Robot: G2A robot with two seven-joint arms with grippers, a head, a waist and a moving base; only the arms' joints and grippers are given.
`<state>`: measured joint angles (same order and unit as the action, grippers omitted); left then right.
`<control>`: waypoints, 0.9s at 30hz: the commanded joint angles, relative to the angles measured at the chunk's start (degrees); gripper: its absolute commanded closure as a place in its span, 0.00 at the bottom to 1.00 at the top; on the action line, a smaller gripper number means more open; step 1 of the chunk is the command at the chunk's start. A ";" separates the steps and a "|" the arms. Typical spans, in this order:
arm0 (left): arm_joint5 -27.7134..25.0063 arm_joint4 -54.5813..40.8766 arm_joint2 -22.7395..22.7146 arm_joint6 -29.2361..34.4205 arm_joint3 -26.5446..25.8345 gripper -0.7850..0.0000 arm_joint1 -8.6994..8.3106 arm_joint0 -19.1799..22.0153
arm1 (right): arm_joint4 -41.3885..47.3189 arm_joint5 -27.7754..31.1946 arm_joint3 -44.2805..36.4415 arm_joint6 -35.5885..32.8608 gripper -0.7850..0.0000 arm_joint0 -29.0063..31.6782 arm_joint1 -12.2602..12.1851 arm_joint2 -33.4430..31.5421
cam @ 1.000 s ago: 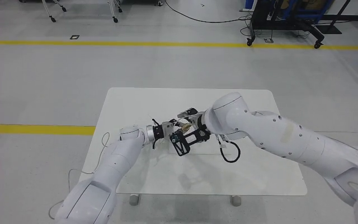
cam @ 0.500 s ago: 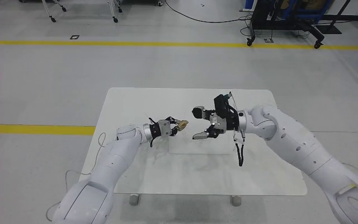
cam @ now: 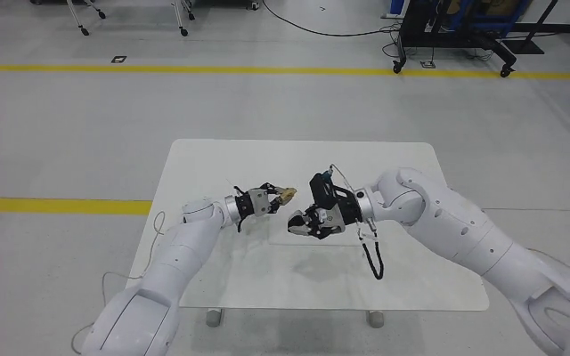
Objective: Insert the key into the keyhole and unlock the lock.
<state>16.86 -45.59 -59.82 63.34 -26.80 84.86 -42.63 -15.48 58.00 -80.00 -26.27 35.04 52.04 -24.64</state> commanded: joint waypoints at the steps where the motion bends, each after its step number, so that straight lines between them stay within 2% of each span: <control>1: -2.07 1.09 -0.10 -2.09 -2.57 1.00 -0.24 -1.12 | 0.45 0.00 1.10 -0.23 1.00 -0.69 0.42 0.46; 6: -4.70 2.55 -0.72 -3.57 -8.08 1.00 -0.93 -3.77 | 0.02 0.00 4.76 -0.89 1.00 -1.45 1.80 1.90; 12: -4.18 3.96 -1.26 -4.52 -12.85 1.00 -1.67 -6.20 | -0.61 0.00 7.62 0.21 1.00 -1.69 3.25 2.39; 27: -4.84 6.27 -1.93 -5.51 -18.79 1.00 -2.75 -9.05 | -4.78 0.00 12.47 3.96 1.00 -0.31 4.48 0.92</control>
<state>12.04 -39.34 -61.72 57.85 -45.39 82.15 -51.57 -19.73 58.00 -67.83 -22.57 34.69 56.44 -23.58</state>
